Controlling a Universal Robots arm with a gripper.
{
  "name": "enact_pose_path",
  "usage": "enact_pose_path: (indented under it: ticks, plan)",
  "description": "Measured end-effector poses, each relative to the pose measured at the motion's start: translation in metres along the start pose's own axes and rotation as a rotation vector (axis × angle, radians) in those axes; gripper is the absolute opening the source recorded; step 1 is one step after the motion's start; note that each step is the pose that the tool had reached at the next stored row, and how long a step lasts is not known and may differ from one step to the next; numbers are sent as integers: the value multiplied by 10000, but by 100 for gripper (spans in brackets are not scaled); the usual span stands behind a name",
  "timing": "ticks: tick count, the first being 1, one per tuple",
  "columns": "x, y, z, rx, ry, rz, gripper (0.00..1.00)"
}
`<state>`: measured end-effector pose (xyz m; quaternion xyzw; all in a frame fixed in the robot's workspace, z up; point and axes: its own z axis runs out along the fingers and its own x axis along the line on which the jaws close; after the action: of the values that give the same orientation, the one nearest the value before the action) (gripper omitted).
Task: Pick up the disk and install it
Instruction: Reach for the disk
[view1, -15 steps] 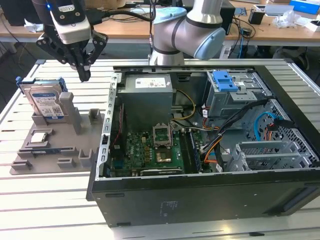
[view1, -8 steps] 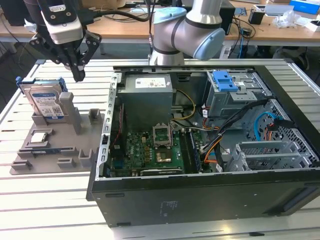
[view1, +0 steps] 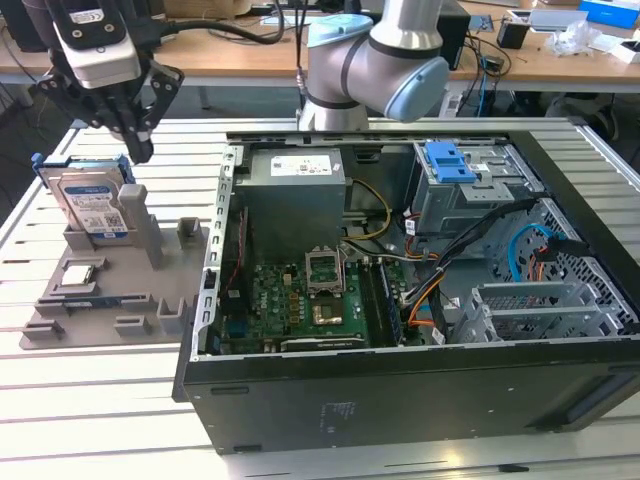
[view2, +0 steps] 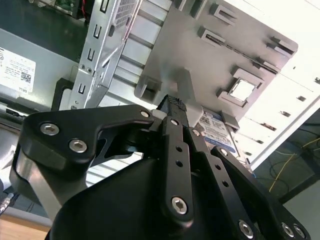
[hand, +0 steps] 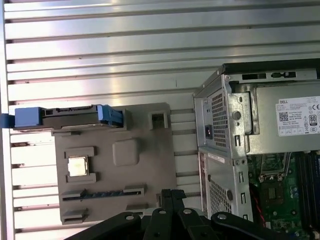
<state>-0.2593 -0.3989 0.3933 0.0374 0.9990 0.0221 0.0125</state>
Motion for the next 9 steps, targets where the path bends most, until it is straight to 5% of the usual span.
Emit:
enact_pose_path:
  ticks: [9]
  plan:
    - [234,-17,-6,0,0,0,11]
